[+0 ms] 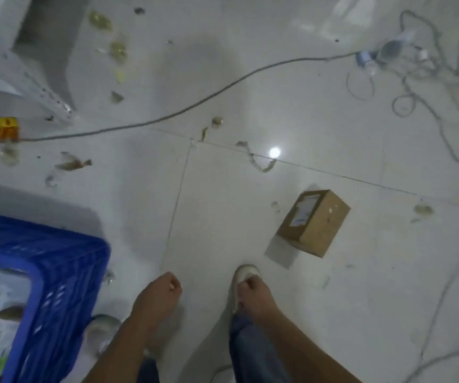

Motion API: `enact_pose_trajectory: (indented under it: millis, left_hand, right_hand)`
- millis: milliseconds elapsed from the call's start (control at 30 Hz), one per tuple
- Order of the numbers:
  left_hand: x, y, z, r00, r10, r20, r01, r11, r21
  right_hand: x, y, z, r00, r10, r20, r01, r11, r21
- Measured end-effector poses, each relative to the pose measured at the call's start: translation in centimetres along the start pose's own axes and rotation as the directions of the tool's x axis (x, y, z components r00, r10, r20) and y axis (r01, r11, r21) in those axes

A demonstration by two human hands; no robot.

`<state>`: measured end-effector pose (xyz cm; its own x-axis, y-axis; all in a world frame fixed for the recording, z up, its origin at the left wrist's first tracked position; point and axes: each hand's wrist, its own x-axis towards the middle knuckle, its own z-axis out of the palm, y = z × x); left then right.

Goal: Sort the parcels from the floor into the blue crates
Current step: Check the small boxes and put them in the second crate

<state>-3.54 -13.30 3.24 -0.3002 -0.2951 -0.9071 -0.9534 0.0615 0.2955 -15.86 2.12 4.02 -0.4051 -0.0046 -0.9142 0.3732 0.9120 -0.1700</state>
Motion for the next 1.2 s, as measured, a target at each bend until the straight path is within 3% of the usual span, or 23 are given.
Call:
enact_pose_trajectory:
  millis: [67,167,267,433,633,800,1000,1033,1100,1200]
  left_hand:
    - [0.1,2.1,1.6,0.998,-0.035,-0.046,0.042,0.988,0.151]
    - [0.3,6.6,3.3,0.989,-0.038,-0.146,0.056,0.991,0.119]
    - [1.3,11.5,4.8,0.995,0.041,-0.094,-0.018,0.971,0.239]
    - [4.9,19.1,8.9,0.985,0.17,-0.041,-0.152,0.948,0.279]
    - [10.2,23.2,16.4,0.934,0.288,0.211,-0.341,0.894,0.292]
    - [13.8,22.1,19.6,0.972,0.115,0.205,-0.12,0.993,0.011]
    - [13.0,16.8,17.3,0.971,-0.054,0.232,0.053,0.999,0.009]
    - [13.0,16.4,16.4,0.971,-0.09,0.219,0.098,0.995,-0.025]
    - [13.0,16.5,14.5,0.971,-0.141,0.195,0.164,0.981,-0.107]
    - [12.8,18.8,11.0,0.97,-0.115,0.214,0.172,0.949,-0.266]
  right_hand:
    - [1.6,1.2,-4.5,0.999,0.034,-0.032,-0.03,0.991,0.13]
    - [3.8,3.0,-11.6,0.984,0.097,-0.148,-0.05,0.954,0.297]
    - [5.7,5.0,-17.4,0.958,0.169,-0.234,-0.065,0.916,0.397]
    - [9.9,7.1,-21.1,0.945,0.245,-0.216,-0.177,0.94,0.29]
    - [17.0,6.1,-19.6,0.949,0.275,-0.154,-0.233,0.942,0.243]
    - [22.2,5.9,-17.8,0.931,0.289,-0.225,-0.227,0.937,0.264]
    - [23.2,4.1,-15.8,0.847,0.359,-0.392,-0.272,0.927,0.259]
    - [22.8,3.8,-15.9,0.843,0.362,-0.397,-0.254,0.92,0.3]
    - [21.8,3.8,-16.2,0.9,0.313,-0.304,-0.134,0.861,0.49]
    - [18.4,3.8,-17.5,0.984,0.116,-0.135,0.029,0.642,0.766]
